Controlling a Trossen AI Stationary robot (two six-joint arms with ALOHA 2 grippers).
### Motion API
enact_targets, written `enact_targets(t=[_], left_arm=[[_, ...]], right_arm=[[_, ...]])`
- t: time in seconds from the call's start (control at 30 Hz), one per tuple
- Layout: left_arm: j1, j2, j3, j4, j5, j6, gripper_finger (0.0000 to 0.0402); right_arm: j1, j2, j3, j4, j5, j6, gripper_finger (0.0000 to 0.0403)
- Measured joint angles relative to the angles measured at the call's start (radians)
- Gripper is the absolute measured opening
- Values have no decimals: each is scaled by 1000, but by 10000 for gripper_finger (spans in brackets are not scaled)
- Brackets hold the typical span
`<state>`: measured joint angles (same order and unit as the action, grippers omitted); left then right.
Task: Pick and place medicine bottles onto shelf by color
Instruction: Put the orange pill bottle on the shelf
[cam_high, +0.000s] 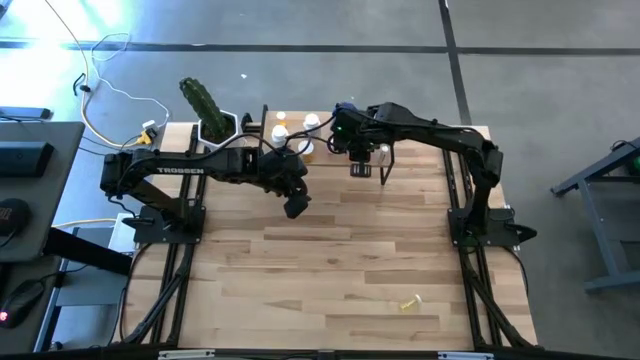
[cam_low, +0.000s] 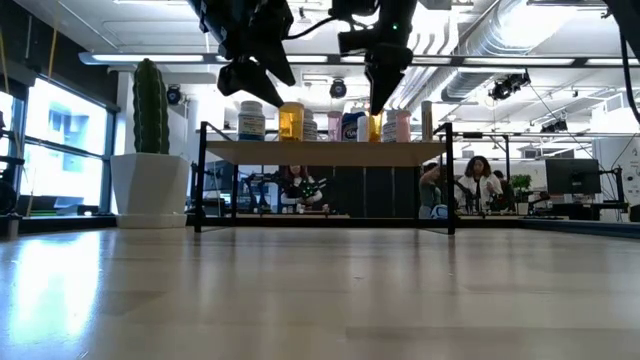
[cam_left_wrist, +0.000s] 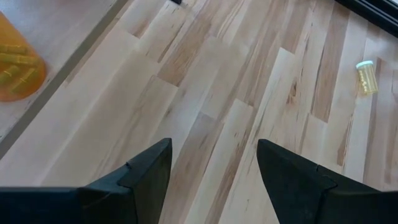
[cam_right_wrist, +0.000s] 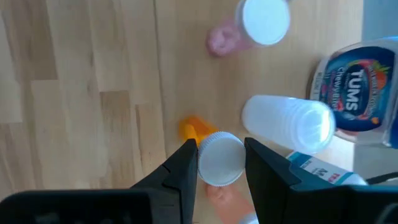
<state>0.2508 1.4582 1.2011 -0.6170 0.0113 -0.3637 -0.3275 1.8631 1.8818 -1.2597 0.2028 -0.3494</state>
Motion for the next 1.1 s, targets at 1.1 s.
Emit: enact_targets(t=[1.1], left_arm=[[0, 0, 0, 1, 0, 18, 225]], right_arm=[[0, 1, 2, 18, 50, 12, 197]])
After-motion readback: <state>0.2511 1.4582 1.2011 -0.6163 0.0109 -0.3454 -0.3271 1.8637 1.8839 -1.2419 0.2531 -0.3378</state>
